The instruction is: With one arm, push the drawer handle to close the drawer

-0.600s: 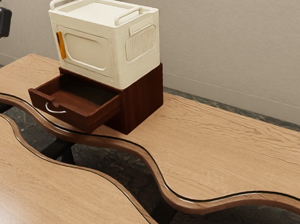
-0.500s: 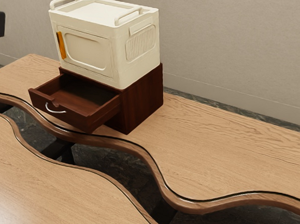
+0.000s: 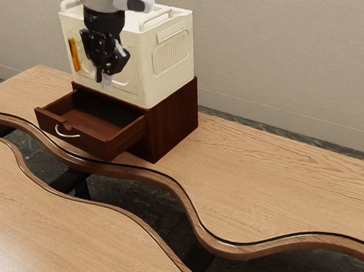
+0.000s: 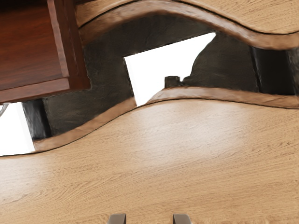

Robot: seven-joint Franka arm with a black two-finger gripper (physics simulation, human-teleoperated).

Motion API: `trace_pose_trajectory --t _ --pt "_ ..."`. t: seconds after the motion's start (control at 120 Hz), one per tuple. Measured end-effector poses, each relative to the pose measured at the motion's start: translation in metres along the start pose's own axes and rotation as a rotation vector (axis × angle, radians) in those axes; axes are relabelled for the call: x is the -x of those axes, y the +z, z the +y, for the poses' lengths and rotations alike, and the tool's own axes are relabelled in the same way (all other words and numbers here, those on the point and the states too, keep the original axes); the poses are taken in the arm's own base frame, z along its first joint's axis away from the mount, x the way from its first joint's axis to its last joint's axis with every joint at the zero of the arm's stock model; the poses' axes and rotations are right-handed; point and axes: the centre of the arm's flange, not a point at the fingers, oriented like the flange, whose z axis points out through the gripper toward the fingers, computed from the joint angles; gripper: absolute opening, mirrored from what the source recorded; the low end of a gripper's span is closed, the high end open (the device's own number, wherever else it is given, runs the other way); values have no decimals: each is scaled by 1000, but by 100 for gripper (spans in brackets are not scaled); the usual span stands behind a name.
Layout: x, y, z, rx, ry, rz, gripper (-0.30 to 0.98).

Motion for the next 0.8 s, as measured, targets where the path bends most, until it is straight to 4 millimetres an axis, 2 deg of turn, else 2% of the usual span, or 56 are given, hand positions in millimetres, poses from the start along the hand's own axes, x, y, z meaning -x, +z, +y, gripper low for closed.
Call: trace_pose_trajectory --t 0.025,0.05,0.092,0.133,0.158,0.183,0.433,0.492,0.583,0.8 --pt "0 11 -3 6 -2 -11 1" --pt "0 23 -20 16 -31 -25 -1" --pt "9 47 -75 37 -134 -51 -3" --pt "26 72 -133 58 -251 -78 -4" --pt "36 88 -154 69 -296 -93 -5" --pt "42 103 -164 77 -319 -106 -5" --pt "36 199 -155 91 -307 -127 -9" --pt "40 218 -163 97 -328 -125 -9" --pt "42 237 -176 93 -355 -120 -9" --pt "30 290 -214 59 -406 -131 -10"
